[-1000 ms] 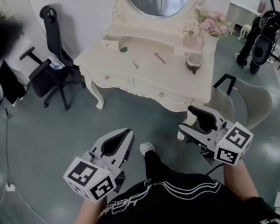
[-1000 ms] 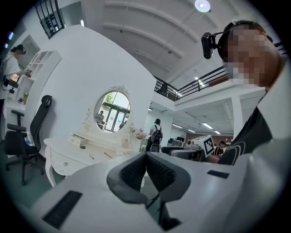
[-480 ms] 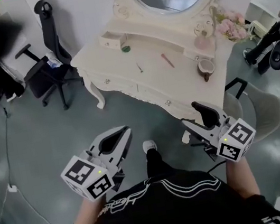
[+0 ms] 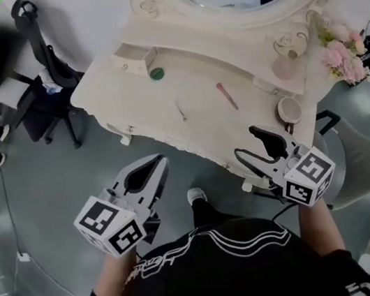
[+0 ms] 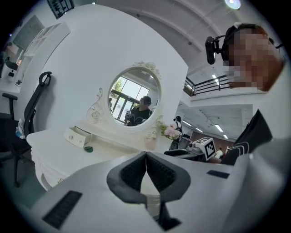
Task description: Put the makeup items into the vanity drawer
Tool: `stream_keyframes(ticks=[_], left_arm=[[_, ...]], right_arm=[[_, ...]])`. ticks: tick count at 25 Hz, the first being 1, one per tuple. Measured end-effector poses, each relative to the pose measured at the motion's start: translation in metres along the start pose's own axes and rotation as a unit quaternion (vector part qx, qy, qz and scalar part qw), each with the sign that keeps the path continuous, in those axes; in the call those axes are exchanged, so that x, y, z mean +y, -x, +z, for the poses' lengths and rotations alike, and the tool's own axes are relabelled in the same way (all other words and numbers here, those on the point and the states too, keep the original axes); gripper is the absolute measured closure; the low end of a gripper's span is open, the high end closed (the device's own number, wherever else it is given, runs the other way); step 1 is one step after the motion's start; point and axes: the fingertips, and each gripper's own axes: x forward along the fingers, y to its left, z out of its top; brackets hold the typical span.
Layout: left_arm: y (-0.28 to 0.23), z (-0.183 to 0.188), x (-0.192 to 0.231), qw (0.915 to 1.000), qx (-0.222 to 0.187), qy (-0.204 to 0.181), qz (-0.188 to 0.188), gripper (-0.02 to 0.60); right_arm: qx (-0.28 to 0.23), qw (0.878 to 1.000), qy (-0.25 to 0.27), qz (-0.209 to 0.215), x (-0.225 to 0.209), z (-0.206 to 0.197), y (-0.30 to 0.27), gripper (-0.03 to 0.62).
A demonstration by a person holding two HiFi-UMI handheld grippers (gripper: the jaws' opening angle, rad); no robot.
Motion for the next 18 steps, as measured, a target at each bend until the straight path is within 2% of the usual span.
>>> stream_keyframes(ticks=[3,8,14,18], left_arm=[[-0.04,0.013,0.034,0.9999,0.011,0.008,0.0,0.558],[-0.077,0.023,0.064,0.9995,0.028,0.014,0.006,0.558],[-0.087,0.019,0.09,0.9989,0.032,0.022,0.027,0.56],[-0.09,0.018,0.102,0.9986,0.032,0.026,0.034,0.56]], right_arm=[[0.015,1.0,-0.01,-0.005,-0.042,0.003,-0.029,0.315],[0.028,0.999,-0.033,-0.014,-0.09,0.002,-0.059,0.315],[0.05,0.998,-0.029,-0.029,-0.117,-0.008,-0.083,0.315],[0.058,0.996,-0.032,-0.056,-0.136,-0.014,-0.095,0.316]])
